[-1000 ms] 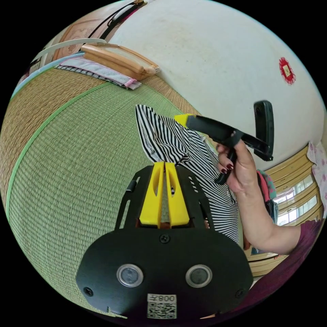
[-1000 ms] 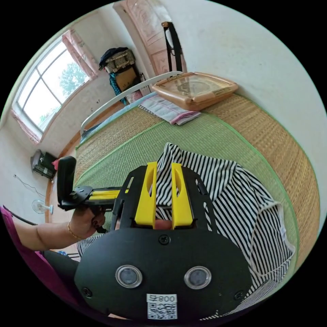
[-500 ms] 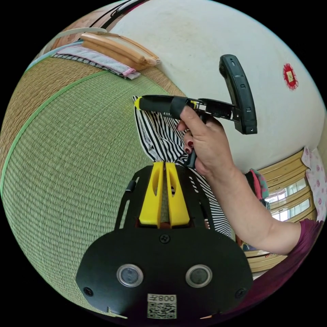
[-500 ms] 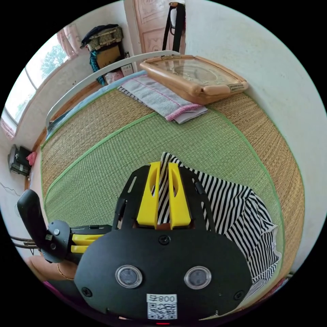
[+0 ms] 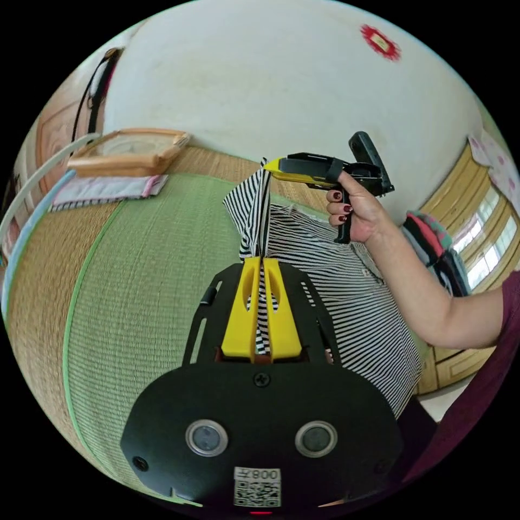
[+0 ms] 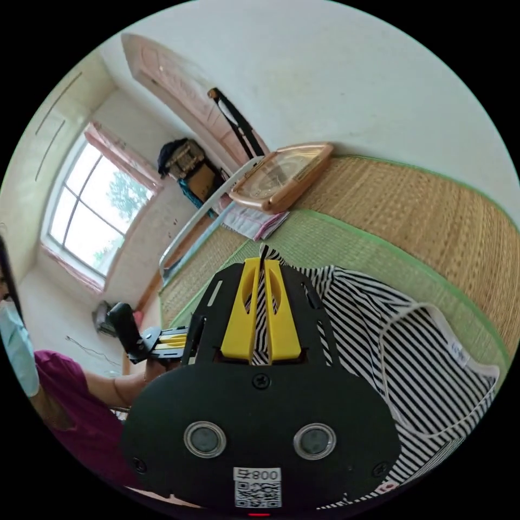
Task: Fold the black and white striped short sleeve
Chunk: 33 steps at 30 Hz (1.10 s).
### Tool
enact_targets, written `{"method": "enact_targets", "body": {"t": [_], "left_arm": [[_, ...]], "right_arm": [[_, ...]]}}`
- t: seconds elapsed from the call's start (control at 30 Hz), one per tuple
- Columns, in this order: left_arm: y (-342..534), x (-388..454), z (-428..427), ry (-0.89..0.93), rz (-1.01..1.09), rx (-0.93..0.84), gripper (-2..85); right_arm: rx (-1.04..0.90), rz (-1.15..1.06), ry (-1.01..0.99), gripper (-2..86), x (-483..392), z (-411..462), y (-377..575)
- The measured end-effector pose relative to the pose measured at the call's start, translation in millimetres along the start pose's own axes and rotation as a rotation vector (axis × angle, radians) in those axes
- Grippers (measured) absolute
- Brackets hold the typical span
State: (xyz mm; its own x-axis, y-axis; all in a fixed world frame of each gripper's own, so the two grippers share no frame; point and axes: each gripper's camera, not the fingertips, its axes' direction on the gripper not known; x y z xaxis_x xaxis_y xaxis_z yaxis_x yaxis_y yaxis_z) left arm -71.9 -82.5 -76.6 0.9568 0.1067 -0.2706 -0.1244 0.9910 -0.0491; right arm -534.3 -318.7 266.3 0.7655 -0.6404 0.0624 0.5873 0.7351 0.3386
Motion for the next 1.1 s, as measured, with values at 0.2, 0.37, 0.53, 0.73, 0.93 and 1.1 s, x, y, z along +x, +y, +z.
{"method": "enact_targets", "body": {"t": [0.2, 0.37, 0.53, 0.73, 0.93, 1.1], "left_arm": [[-19, 53, 19, -0.091, 0.178, -0.105, 0.7], [-31, 72, 28, -0.057, 0.206, -0.175, 0.7], [-42, 80, 24, -0.033, 0.207, -0.204, 0.5], [-58, 85, 10, -0.033, 0.198, -0.190, 1.4], [-84, 66, -6, -0.093, 0.126, -0.147, 4.9], [-96, 58, -7, -0.147, 0.138, -0.186, 5.1]], "right_arm": [[-0.011, 0.182, -0.077, 0.8, 87, -17, 53], [-0.021, 0.243, -0.075, 0.8, 121, -19, 76], [-0.061, 0.258, -0.058, 0.7, 134, -13, 90], [-0.029, 0.292, -0.031, 0.7, 142, -19, 104], [-0.001, 0.240, 0.023, 1.2, 115, -13, 103], [-0.045, 0.060, 0.122, 4.3, 63, 34, 66]]}}
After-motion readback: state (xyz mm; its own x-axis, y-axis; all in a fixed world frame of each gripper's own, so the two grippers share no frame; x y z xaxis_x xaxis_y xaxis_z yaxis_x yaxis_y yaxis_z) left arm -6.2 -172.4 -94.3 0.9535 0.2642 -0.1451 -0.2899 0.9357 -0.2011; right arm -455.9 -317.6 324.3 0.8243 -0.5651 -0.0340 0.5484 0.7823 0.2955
